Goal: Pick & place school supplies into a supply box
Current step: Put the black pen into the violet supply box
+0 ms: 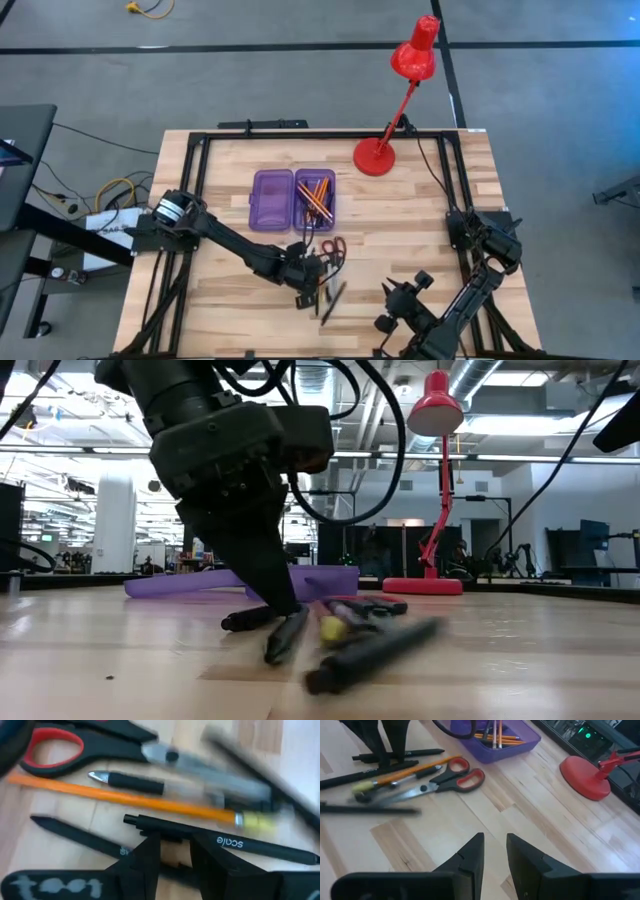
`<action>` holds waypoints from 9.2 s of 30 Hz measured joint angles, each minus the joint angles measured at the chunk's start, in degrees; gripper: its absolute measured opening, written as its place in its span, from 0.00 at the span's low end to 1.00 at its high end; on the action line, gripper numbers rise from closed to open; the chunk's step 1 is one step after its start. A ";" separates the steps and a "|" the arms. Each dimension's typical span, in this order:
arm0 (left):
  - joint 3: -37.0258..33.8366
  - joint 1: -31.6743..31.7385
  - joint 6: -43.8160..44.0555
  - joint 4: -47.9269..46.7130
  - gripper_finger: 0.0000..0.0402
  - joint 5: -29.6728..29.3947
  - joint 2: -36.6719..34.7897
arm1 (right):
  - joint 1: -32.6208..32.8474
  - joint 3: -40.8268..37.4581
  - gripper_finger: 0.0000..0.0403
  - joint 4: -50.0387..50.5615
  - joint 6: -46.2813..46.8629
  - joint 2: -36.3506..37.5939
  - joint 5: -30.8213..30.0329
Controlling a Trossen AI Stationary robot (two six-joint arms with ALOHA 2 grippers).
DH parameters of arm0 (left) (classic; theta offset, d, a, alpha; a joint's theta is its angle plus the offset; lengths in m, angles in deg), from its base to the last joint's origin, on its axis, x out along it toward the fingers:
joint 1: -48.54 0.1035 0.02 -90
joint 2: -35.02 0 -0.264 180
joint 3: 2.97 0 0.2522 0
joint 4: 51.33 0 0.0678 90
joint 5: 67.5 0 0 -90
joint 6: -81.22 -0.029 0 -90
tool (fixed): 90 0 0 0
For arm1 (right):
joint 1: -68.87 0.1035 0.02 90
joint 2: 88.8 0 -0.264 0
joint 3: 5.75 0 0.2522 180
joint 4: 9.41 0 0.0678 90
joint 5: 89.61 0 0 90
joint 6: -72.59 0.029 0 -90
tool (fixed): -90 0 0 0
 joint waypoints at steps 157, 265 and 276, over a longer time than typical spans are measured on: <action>16.02 21.21 4.44 -34.76 0.07 -17.98 -0.76 | -4.29 -0.02 0.19 -8.52 -10.10 0.00 -4.79; 8.48 -39.18 45.17 -56.18 0.31 -45.50 -1.37 | -10.34 3.40 0.00 -6.91 -31.10 -5.95 14.52; 8.48 -39.36 46.21 -56.16 0.31 -45.42 -1.37 | -13.68 8.25 0.00 1.09 -29.58 -5.79 7.62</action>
